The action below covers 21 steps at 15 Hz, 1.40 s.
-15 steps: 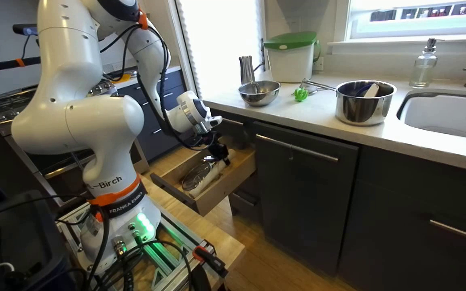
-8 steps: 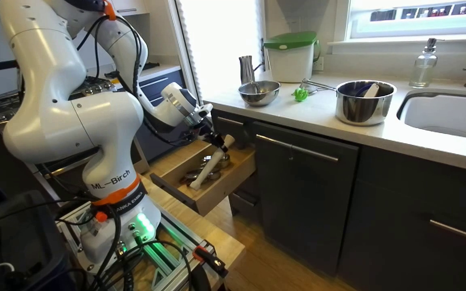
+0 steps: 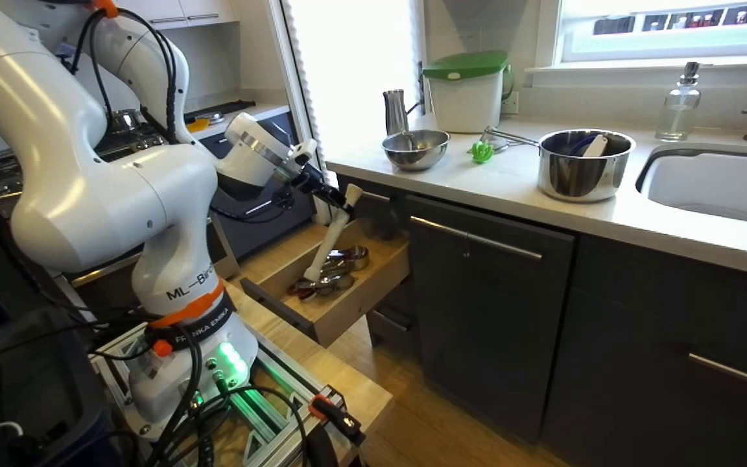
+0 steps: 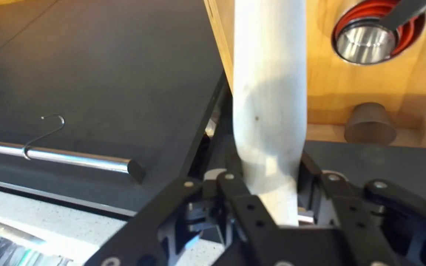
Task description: Remove the roller from the top drawer
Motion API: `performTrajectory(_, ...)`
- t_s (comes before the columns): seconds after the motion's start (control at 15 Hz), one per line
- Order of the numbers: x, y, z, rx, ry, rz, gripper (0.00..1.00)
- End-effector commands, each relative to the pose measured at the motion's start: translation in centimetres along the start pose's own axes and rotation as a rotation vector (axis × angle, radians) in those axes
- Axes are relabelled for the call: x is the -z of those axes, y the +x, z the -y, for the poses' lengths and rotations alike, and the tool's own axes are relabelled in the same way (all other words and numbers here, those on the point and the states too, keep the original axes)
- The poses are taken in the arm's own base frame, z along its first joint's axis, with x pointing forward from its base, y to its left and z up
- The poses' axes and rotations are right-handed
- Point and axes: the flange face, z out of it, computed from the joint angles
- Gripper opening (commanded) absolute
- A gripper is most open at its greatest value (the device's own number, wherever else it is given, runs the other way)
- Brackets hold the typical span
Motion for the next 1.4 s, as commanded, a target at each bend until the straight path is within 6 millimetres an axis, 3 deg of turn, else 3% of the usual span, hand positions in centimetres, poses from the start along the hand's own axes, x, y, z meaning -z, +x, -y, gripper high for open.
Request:
performTrajectory(0.0,2.9,0.9,0.8,0.009,0.068,-0.113,0.13)
performTrajectory(0.27,6.2,4.4,0.6,-0.064,0.215,-0.223,0.13)
performTrajectory(0.67,11.0,9.5,-4.8,-0.115,0.451,-0.338,0.13)
performTrajectory(0.73,10.1,9.1,-3.4,-0.109,0.417,-0.324,0.38)
performTrajectory(0.93,10.7,9.8,-4.7,-0.112,0.443,-0.340,0.38)
performTrajectory(1.0,11.2,9.8,-4.2,-0.122,0.467,-0.347,0.13)
performTrajectory(1.27,16.0,13.7,-6.4,-0.274,0.507,-0.512,0.13)
performTrajectory(1.33,16.4,14.6,-7.2,-0.304,0.503,-0.529,0.13)
